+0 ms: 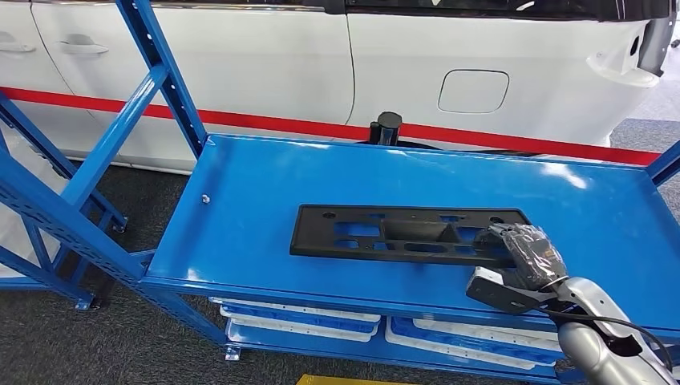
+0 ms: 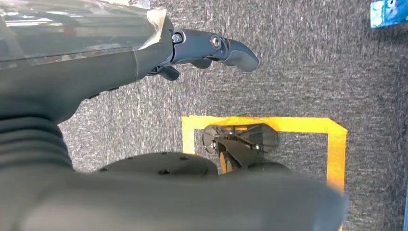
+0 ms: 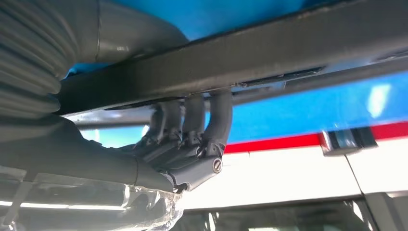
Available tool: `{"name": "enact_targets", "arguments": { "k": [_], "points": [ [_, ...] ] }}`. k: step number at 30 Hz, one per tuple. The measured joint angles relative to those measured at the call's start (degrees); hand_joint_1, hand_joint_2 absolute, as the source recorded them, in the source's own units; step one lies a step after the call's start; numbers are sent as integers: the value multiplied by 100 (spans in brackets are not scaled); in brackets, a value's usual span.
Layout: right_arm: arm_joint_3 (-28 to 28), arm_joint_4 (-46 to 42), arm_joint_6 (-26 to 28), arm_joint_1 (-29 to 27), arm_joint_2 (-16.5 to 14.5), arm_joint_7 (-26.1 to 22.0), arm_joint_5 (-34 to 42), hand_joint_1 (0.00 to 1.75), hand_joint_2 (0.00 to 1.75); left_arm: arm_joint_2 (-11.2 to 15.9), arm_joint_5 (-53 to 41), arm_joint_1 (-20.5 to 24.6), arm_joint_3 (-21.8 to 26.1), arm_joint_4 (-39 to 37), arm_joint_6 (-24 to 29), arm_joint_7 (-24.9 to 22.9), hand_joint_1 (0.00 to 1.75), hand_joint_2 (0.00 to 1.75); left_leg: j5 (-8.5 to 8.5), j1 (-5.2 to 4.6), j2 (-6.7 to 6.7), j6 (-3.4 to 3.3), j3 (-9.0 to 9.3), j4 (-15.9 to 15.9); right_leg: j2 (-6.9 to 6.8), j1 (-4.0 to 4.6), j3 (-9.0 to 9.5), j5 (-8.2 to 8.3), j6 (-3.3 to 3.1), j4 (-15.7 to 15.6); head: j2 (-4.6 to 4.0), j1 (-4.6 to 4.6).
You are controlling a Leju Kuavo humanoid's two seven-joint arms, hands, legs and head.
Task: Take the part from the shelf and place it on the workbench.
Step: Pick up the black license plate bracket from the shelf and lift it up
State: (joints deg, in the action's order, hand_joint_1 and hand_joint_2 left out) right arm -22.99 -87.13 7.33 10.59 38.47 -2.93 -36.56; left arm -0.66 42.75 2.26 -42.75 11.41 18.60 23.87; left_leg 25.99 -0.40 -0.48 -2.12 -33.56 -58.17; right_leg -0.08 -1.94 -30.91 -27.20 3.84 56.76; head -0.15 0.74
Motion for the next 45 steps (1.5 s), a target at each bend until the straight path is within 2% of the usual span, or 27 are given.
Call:
{"name": "enact_targets", "arguments": {
  "k": [3,7,11,18,27,33,39,45],
  "points": [
    [-17,24,143,125,-22,-66,42,175,175,7,-29,3,-13,0,-44,41,0,175,0,0,-1,0,1,0,0,0,-1,0,0,0,0,-1],
    [37,15,464,157,-24,-99,85,175,175,7,-110,18,-82,0,-128,61,0,0,-1,-1,-3,0,0,0,-1,-1,-2,0,0,0,0,-1],
    [190,-125,721,23,-22,-86,33,175,175,8,-171,59,-134,0,-112,54,0,175,0,-1,-5,0,-5,-1,-3,-1,-5,0,0,0,0,-1],
    [554,-586,909,-294,-111,-9,-214,175,175,20,-169,94,-212,0,-90,-10,0,175,0,-1,-2,0,-14,0,-2,0,-12,-1,0,0,0,1],
    [617,-640,866,107,-626,-113,-456,175,175,26,53,105,-156,0,50,-80,0,175,-5,0,-5,-6,-13,1,-7,0,-8,0,0,2,0,-1],
    [658,-696,913,119,-766,-108,-467,175,175,27,59,103,-143,0,53,-68,0,175,-5,-1,-6,-6,-16,0,-7,-2,-15,0,0,2,0,0],
    [1162,-1032,1491,-248,-688,-324,-24,175,175,-60,-40,105,-143,3,353,97,0,175,-4,-5,-11,-6,-23,-1,-14,-5,-19,-1,1,1,0,0],
    [1788,-1605,2134,-562,-664,-705,450,175,175,-92,-155,129,-160,19,347,227,0,175,-4,-6,-8,-6,-22,-1,-13,-6,-22,-1,2,1,0,-1]
  ]
}}
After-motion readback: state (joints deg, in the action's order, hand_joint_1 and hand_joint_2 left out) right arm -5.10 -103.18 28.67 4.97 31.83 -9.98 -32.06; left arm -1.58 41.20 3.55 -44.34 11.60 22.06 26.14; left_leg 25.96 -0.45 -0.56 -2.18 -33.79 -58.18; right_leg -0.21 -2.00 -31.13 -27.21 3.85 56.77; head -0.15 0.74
